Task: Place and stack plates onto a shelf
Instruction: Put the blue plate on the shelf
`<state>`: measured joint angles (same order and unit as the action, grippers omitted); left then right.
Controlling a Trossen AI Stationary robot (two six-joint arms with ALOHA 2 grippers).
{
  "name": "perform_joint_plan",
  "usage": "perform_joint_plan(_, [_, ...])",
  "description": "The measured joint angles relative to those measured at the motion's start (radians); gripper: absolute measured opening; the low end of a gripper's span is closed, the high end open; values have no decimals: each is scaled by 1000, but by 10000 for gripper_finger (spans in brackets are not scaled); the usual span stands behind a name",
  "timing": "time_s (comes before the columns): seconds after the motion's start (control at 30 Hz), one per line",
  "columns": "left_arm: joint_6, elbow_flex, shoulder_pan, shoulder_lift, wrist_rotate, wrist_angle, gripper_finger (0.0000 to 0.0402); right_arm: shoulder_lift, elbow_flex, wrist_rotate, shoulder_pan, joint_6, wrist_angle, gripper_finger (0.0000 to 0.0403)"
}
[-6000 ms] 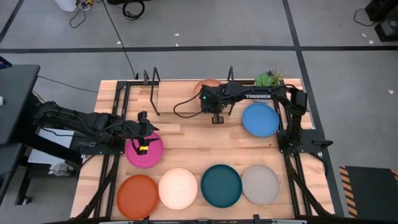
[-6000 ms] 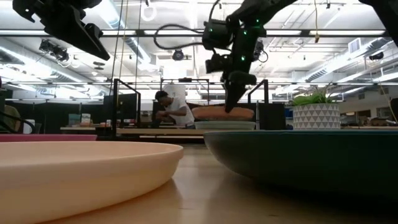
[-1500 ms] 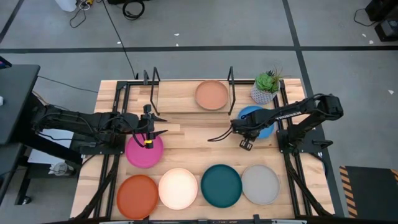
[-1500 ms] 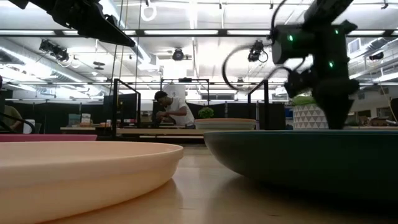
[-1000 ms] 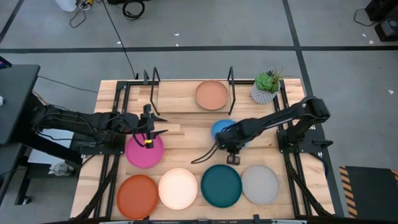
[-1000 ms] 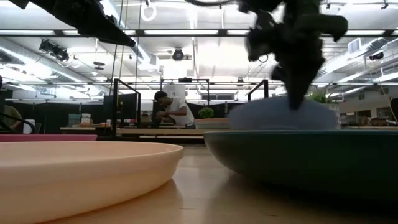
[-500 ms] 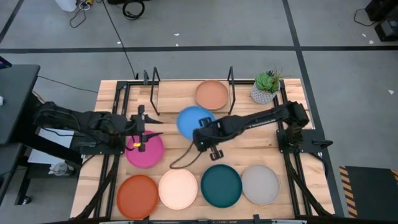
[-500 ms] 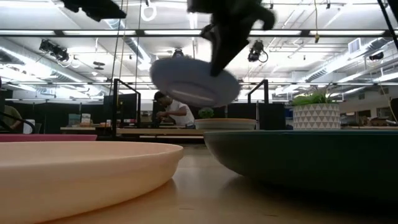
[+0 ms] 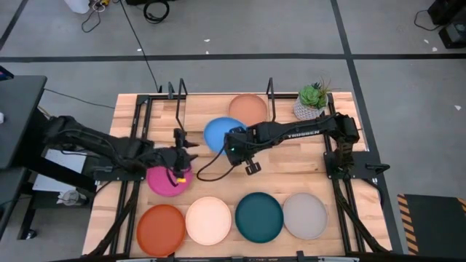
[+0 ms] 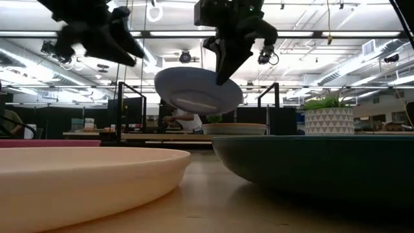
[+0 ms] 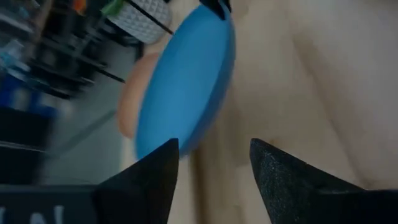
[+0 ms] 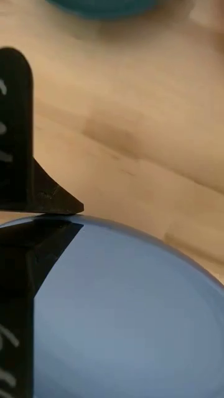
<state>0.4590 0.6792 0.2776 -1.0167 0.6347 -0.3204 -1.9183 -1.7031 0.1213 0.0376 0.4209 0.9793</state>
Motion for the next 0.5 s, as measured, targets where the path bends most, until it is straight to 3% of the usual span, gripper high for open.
perform_joint_plan(0.13, [132, 0, 25, -89, 96, 86, 233, 14, 0, -37, -1, 1, 12, 20])
perform_joint_plan(0.23, [188, 0, 30, -138, 111, 112, 248, 23, 0, -37, 0, 2, 11, 20])
perform_joint_plan(0.5, [340, 0, 26, -223, 200, 257, 253, 39, 0, -103, 12, 1, 0, 20])
